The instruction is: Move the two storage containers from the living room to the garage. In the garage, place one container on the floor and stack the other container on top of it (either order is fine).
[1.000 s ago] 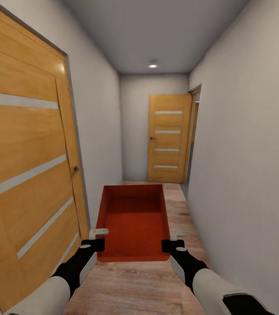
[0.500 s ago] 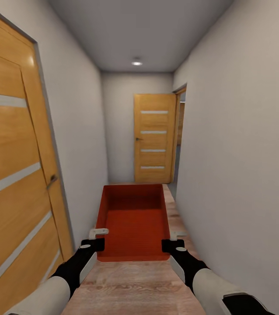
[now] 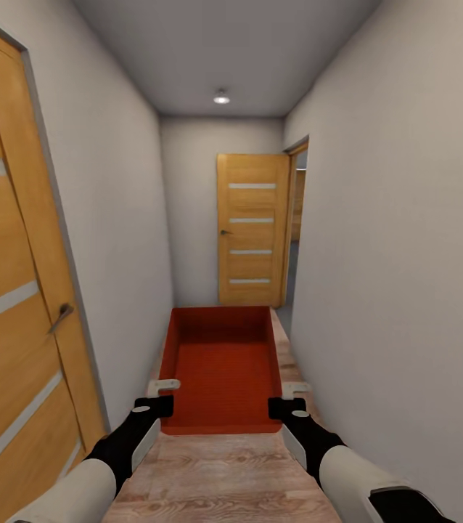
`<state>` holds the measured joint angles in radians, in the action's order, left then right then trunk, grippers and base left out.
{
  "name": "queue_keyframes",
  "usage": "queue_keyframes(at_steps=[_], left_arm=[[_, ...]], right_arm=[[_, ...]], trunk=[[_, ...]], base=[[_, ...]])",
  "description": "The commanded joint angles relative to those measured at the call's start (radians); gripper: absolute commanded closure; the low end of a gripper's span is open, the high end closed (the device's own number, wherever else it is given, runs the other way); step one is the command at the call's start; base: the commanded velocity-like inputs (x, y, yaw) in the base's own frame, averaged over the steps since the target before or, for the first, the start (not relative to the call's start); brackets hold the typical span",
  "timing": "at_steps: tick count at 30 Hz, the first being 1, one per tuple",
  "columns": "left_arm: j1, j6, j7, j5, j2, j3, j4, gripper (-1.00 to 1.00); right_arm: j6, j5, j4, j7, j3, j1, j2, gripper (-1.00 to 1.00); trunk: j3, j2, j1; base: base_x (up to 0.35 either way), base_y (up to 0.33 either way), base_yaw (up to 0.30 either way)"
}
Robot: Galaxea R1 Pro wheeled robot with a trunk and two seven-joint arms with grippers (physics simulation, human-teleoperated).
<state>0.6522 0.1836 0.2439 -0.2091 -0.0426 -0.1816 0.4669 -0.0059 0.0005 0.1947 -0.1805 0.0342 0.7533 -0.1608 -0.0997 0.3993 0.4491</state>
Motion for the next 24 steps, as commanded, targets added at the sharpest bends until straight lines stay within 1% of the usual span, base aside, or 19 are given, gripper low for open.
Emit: queue_keyframes(at_steps=[1, 24], left_arm=[[0.0, 0.007, 0.066, -0.006, 0.003, 0.08, 0.0, 1.0], [0.0, 0.008, 0.066, -0.006, 0.003, 0.08, -0.001, 1.0]], right_arm=[[-0.06, 0.015, 0.003, -0.028, -0.033, 0.001, 0.043, 1.0], [-0.065, 0.015, 0.003, -0.029, -0.035, 0.001, 0.043, 1.0]], trunk=[[0.0, 0.001, 0.001], [0.0, 0.001, 0.001]], base=[[0.323, 0.0, 0.0], [0.323, 0.0, 0.0]])
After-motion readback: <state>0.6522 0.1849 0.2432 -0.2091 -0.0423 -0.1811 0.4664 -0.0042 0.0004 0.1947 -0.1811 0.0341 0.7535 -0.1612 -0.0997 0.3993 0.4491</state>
